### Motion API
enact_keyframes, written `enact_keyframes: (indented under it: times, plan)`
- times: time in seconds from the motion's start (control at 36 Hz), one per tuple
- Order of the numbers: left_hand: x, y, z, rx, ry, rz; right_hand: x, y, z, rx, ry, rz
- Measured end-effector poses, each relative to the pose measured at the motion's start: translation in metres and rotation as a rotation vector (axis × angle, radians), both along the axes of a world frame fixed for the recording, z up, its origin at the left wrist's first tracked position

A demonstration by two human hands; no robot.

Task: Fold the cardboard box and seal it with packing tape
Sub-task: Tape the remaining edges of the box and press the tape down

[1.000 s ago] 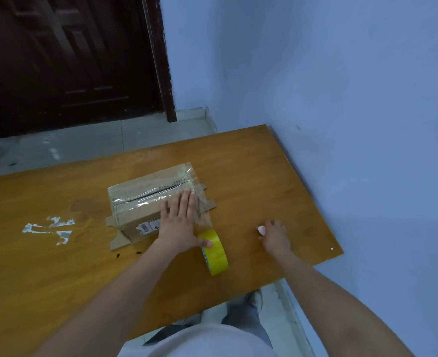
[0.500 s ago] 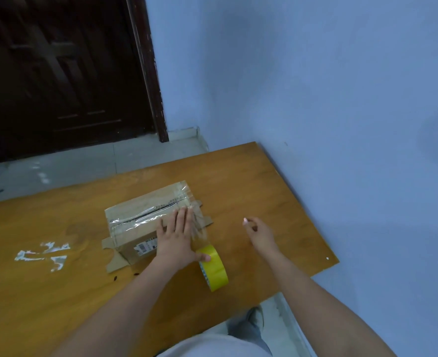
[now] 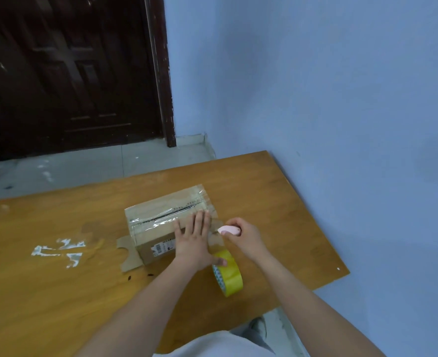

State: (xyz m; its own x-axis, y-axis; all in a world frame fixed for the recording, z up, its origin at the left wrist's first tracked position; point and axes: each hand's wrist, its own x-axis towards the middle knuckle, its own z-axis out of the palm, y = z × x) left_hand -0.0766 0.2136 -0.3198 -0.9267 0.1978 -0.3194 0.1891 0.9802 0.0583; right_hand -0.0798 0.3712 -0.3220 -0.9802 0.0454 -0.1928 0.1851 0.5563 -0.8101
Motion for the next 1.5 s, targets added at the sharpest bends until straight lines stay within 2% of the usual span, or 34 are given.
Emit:
enact_keyframes:
  times: [0.17, 0.36, 1.25, 1.33, 1.42, 1.5]
  plan:
    - [0.000, 0.000, -0.003, 0.019, 0.029, -0.008, 0.000, -0.012, -0.005, 0.141, -0.019, 0.034]
    - [0.001, 0.000, -0.003, 0.016, 0.039, -0.012, 0.000, -0.016, -0.003, 0.182, 0.003, 0.001]
    - [0.000, -0.001, -0.004, 0.020, 0.046, -0.011, -0.003, -0.023, 0.003, 0.263, -0.057, -0.034]
    - [-0.001, -0.002, -0.005, 0.017, 0.045, -0.010, -0.005, -0.013, 0.003, 0.291, -0.026, -0.151]
    - [-0.002, -0.002, -0.007, 0.017, 0.045, -0.009, -0.007, 0.013, 0.003, 0.260, -0.069, -0.411]
    - [-0.003, -0.003, -0.009, 0.028, 0.043, -0.006, -0.002, 0.036, -0.008, 0.287, -0.164, -0.443]
